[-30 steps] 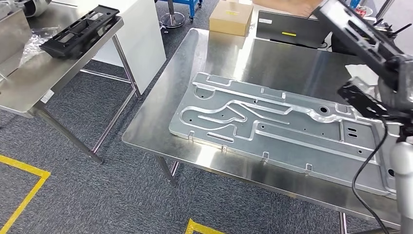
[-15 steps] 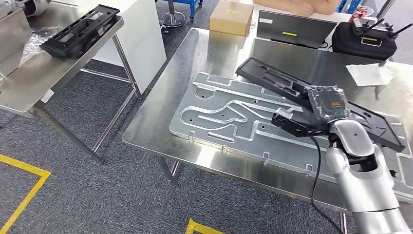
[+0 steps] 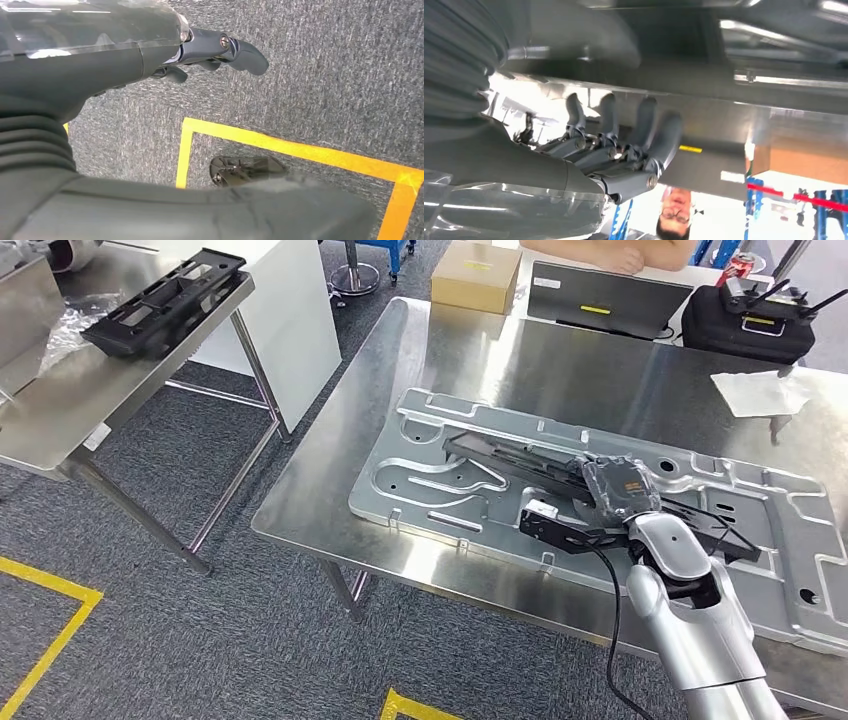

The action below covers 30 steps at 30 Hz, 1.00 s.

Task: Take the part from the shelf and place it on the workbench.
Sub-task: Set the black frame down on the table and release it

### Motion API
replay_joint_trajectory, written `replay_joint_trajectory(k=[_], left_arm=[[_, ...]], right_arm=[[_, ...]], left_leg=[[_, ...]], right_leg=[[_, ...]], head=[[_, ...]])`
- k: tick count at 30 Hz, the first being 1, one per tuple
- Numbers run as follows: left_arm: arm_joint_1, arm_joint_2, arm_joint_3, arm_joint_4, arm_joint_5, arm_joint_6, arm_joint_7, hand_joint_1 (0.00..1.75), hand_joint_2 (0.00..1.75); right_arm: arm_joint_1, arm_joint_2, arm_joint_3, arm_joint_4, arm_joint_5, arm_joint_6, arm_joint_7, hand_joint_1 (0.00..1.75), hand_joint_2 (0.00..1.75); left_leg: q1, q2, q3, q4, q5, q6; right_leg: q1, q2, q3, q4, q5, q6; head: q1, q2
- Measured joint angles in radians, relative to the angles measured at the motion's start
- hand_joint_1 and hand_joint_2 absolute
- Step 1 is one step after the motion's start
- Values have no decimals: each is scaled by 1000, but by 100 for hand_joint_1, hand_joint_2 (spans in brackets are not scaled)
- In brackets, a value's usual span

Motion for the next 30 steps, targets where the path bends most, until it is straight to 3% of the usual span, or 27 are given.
replay_joint_trajectory(k=[1, 15, 19, 23, 30], left_arm=[[0, 0, 4, 0, 2, 1, -2, 0, 0], [-1, 0, 28, 0, 0, 18, 3, 0, 0], [-1, 0, 37, 0, 0, 20, 5, 0, 0], [-1, -1, 44, 0, -1, 23, 8, 0, 0], [0, -4, 69, 0, -3, 29, 4, 0, 0]], right_arm=[[2, 3, 0, 6, 1, -1, -2, 0, 175], [31, 23, -17, 72, 25, -37, -16, 0, 175], [63, 43, -52, 47, -29, -44, -37, 0, 175], [104, 76, -105, -35, -208, -29, -93, 0, 175], [195, 126, -189, -319, -717, 14, -158, 0, 175]], left_leg=[[0, 0, 0, 0, 0, 0], [0, 0, 0, 0, 0, 0], [0, 0, 0, 0, 0, 0], [0, 0, 0, 0, 0, 0], [0, 0, 1, 0, 0, 0]], right_leg=[[0, 0, 0, 0, 0, 0], [2, 0, 1, -1, 0, 0], [2, 0, 1, -1, 0, 0], [2, 0, 1, -2, 0, 0], [4, 0, 2, -2, 0, 0]], head=[[0, 0], [0, 0], [0, 0], [0, 0], [0, 0]])
